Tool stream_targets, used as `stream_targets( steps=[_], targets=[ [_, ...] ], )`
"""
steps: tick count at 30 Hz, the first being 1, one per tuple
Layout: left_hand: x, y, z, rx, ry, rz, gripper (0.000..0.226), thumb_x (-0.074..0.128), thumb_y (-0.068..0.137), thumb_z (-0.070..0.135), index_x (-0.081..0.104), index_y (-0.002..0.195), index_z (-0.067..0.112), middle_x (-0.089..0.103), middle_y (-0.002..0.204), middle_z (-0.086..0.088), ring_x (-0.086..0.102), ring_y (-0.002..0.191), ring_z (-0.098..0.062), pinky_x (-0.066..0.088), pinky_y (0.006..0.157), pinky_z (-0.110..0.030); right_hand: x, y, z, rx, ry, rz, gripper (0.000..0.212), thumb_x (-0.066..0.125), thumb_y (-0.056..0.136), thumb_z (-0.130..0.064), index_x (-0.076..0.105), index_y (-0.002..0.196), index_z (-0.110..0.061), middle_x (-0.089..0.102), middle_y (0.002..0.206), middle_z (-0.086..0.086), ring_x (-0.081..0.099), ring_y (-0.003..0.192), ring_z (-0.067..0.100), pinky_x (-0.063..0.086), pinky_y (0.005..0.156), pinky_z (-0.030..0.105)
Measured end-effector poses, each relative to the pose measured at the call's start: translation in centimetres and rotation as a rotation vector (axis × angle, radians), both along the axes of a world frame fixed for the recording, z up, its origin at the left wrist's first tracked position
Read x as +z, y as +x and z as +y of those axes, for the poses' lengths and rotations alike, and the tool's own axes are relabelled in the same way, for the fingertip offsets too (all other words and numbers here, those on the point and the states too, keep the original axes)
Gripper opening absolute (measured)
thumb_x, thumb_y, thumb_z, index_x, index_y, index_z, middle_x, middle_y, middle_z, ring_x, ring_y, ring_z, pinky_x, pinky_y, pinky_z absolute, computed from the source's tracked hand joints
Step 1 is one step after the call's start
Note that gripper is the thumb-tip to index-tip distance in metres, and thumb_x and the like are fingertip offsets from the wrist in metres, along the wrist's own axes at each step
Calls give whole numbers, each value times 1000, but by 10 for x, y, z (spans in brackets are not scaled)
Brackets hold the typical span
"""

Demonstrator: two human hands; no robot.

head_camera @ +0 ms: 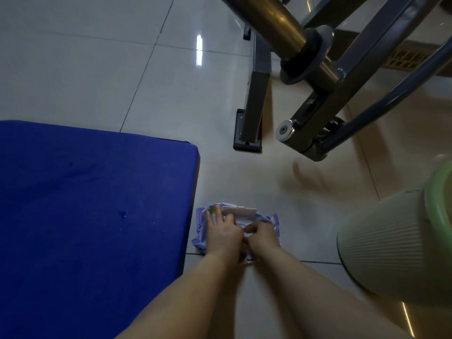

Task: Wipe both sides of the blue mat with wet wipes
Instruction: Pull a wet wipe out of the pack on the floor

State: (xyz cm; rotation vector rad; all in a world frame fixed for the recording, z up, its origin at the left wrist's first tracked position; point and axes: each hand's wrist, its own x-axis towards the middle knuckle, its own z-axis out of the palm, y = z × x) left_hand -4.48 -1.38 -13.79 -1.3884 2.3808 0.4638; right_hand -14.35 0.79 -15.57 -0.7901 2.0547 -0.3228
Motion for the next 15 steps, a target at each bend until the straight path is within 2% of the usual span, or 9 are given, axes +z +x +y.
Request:
stream_targets(
  steps=[2, 4, 6, 8, 10, 12, 15],
  targets=[
    [0, 2, 1, 19, 2, -3, 64, 66, 85, 45, 48, 138, 15, 28, 152, -11, 0, 146, -40, -1, 115, -60, 2, -1, -1, -4, 2, -32, 20, 58, 86, -1, 67, 99, -13, 66, 106, 9, 59, 97, 21, 44, 82, 21],
    [3, 3, 3, 69, 6, 35, 62, 68, 83, 43, 50, 135, 15, 31, 149, -8, 6, 146, -34, 6, 118, -56, 1, -2, 1, 14, -19, -17, 26, 55, 87, 0, 67, 108, -7, 65, 113, 9, 58, 104, 21, 39, 78, 17],
    [0, 9, 4, 190, -82, 228, 40, 65, 86, 35, 59, 120, 16, 41, 140, -4, 26, 139, -26, 22, 116, -45, 2, -2, 4, 66, -53, 62, 25, 54, 89, -5, 67, 110, -9, 63, 118, 5, 58, 106, 19, 36, 74, 14],
    [-1, 19, 5, 428, -213, 526, 7, 62, 88, 24, 62, 89, 17, 53, 116, 1, 47, 110, -17, 39, 96, -33, 3, -2, 9, 142, -68, 159, 22, 54, 90, -12, 66, 108, -16, 59, 122, 2, 57, 107, 19, 40, 77, 19],
    [-1, 29, 3, 648, -218, 635, 21, 65, 85, 21, 50, 70, 21, 52, 99, 5, 42, 91, -9, 36, 79, -27, 8, 3, 10, 237, -93, 309, 19, 53, 91, -19, 66, 104, -19, 56, 121, 2, 54, 108, 21, 45, 83, 27],
    [-4, 36, 2, 711, -161, 653, 24, 67, 84, 20, 49, 68, 22, 52, 98, 7, 40, 91, -8, 36, 77, -27, 9, 8, 8, 333, -173, 424, 22, 50, 92, -21, 68, 103, -18, 54, 119, 4, 53, 109, 23, 43, 83, 28],
    [-7, 39, 0, 725, -101, 671, 20, 68, 83, 18, 54, 70, 23, 52, 98, 9, 45, 97, -11, 37, 78, -25, 8, 16, 2, 407, -204, 419, 22, 52, 92, -25, 71, 101, -17, 59, 119, 4, 57, 104, 23, 43, 78, 26]
  ],
)
